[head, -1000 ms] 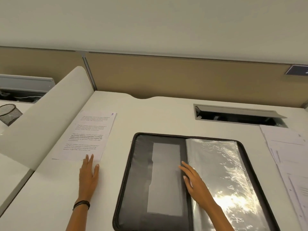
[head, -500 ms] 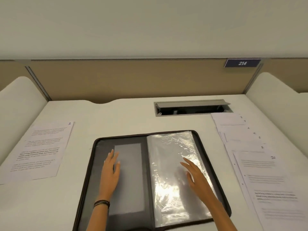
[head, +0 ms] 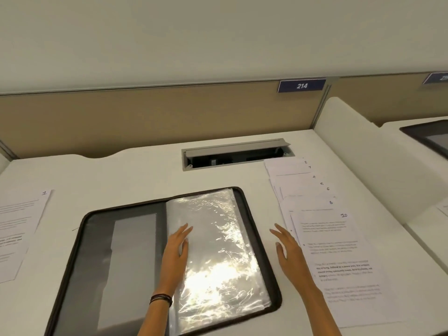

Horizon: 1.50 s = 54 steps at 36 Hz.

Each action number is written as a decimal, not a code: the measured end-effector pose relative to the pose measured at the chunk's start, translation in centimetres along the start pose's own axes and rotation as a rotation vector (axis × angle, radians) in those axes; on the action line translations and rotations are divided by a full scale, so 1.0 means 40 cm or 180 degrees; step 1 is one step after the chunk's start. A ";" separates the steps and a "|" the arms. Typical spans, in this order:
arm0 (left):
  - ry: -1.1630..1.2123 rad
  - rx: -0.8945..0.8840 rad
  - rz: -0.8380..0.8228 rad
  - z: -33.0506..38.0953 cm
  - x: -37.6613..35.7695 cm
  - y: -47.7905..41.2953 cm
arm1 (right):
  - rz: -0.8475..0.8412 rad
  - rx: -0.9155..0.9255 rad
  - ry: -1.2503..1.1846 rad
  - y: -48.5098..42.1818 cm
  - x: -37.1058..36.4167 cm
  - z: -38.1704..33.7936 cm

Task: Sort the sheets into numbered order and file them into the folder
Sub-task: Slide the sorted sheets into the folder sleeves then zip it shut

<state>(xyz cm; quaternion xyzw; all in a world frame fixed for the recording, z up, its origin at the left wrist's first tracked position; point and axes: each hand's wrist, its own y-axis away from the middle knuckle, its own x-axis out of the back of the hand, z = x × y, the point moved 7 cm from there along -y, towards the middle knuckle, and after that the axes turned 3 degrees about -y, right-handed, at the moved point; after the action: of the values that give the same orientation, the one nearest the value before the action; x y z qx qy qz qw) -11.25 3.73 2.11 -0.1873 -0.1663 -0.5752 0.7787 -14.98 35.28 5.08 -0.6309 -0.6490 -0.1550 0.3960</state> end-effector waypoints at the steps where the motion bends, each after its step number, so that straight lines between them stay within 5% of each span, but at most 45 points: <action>1: -0.0033 -0.0075 -0.0035 0.012 -0.023 -0.002 | 0.0091 0.0045 0.0099 -0.002 0.018 0.005; 9: -0.0171 -0.0326 -0.0316 0.102 -0.206 -0.013 | 0.0228 -0.0053 0.0527 -0.005 0.102 0.133; 17: -0.0202 -0.0444 -0.0597 0.186 -0.385 -0.017 | -0.0107 -0.0468 -0.0265 -0.015 0.120 0.269; 27: -0.0414 -0.0772 -0.0975 0.250 -0.564 -0.015 | -0.0486 -0.0679 -0.0378 -0.031 0.153 0.357; 54: -0.0748 -0.0746 -0.1372 0.253 -0.738 -0.223 | -0.0951 -0.0514 -0.0485 -0.357 0.042 0.427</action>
<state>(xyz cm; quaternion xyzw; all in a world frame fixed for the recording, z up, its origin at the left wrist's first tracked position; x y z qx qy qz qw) -28.58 30.85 -2.16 -0.3019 -0.2238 -0.7173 0.5867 -33.66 46.18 -0.36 -0.5671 -0.7490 -0.2155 0.2664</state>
